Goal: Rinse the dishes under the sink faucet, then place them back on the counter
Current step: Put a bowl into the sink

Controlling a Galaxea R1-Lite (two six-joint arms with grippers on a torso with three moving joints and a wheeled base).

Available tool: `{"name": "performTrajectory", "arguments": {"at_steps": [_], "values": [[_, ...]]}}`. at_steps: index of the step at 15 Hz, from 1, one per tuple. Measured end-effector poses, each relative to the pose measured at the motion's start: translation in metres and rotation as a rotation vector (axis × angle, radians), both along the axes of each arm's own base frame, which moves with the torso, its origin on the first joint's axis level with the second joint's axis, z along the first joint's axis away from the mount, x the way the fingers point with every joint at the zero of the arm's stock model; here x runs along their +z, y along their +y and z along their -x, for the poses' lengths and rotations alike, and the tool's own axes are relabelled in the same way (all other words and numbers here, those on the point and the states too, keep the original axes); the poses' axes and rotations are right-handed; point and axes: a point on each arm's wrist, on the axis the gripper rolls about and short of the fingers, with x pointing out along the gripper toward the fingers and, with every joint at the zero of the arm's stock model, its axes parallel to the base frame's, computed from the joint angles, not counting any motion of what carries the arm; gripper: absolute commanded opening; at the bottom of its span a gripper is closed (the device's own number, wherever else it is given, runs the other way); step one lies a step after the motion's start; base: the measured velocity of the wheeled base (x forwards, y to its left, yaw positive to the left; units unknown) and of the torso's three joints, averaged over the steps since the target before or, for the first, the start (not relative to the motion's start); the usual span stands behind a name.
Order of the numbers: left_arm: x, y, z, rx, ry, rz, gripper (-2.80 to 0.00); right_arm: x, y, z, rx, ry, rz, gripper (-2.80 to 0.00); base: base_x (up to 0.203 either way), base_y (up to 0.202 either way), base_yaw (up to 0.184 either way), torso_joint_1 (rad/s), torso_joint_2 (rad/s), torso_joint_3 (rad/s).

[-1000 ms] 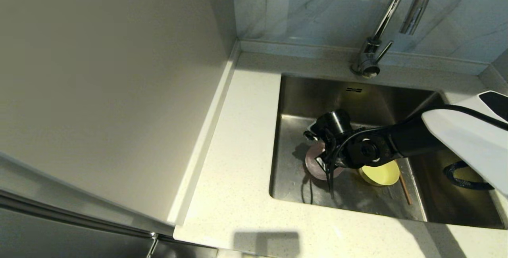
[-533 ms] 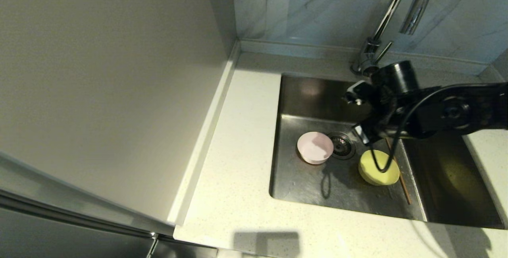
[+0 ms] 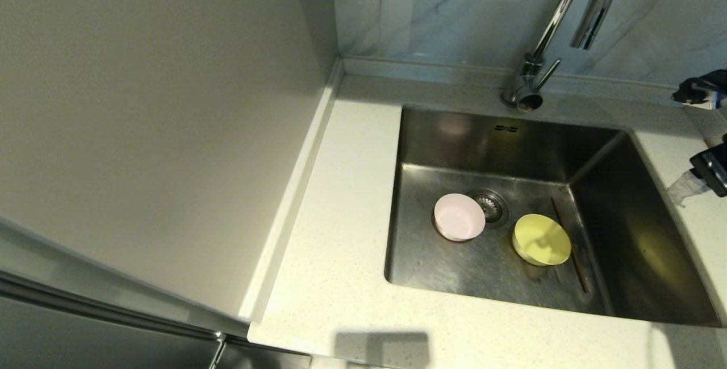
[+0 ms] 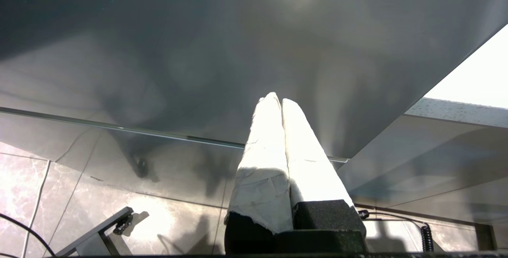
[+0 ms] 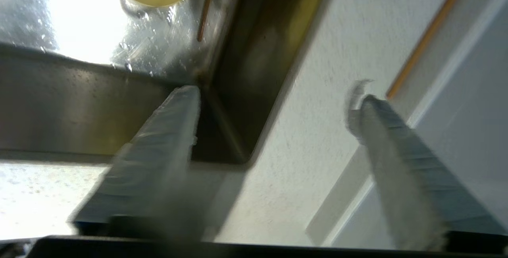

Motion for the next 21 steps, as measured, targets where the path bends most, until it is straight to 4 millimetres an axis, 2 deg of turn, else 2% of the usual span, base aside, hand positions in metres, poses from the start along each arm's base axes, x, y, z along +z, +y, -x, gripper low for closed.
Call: {"name": "performTrajectory", "arguments": {"at_steps": [4, 7, 9, 13, 17, 18, 21], "values": [[0.0, 0.0, 0.0, -0.001, 0.0, 0.0, -2.8, 0.006, -0.008, 0.003, -0.083, -0.05, -0.03, -2.8, 0.0, 0.0, 0.0, 0.0, 0.0, 0.0], [0.0, 0.0, 0.0, 0.0, 0.0, 0.0, -2.8, 0.007, -0.026, -0.021, -0.157, -0.089, -0.085, -2.8, 0.0, 0.0, 0.0, 0.0, 0.0, 0.0], [0.0, 0.0, 0.0, 0.0, 0.0, 0.0, -2.8, 0.004, -0.048, -0.041, -0.244, -0.126, -0.162, -2.8, 0.0, 0.0, 0.0, 0.0, 0.0, 0.0], [0.0, 0.0, 0.0, 0.0, 0.0, 0.0, -2.8, -0.022, -0.101, -0.075, -0.369, -0.167, -0.213, -2.8, 0.0, 0.0, 0.0, 0.0, 0.0, 0.0], [0.0, 0.0, 0.0, 0.0, 0.0, 0.0, -2.8, -0.038, -0.136, -0.092, -0.425, -0.235, -0.192, -2.8, 0.0, 0.0, 0.0, 0.0, 0.0, 0.0], [0.0, 0.0, 0.0, 0.0, 0.0, 0.0, -2.8, -0.041, -0.14, -0.094, -0.431, -0.232, -0.189, 0.0, 0.0, 0.0, 0.0, 0.0, 0.0, 0.0], [0.0, 0.0, 0.0, 0.0, 0.0, 0.0, -2.8, -0.047, -0.149, -0.097, -0.442, -0.229, -0.184, 0.0, 0.0, 0.0, 0.0, 0.0, 0.0, 0.0]]}}
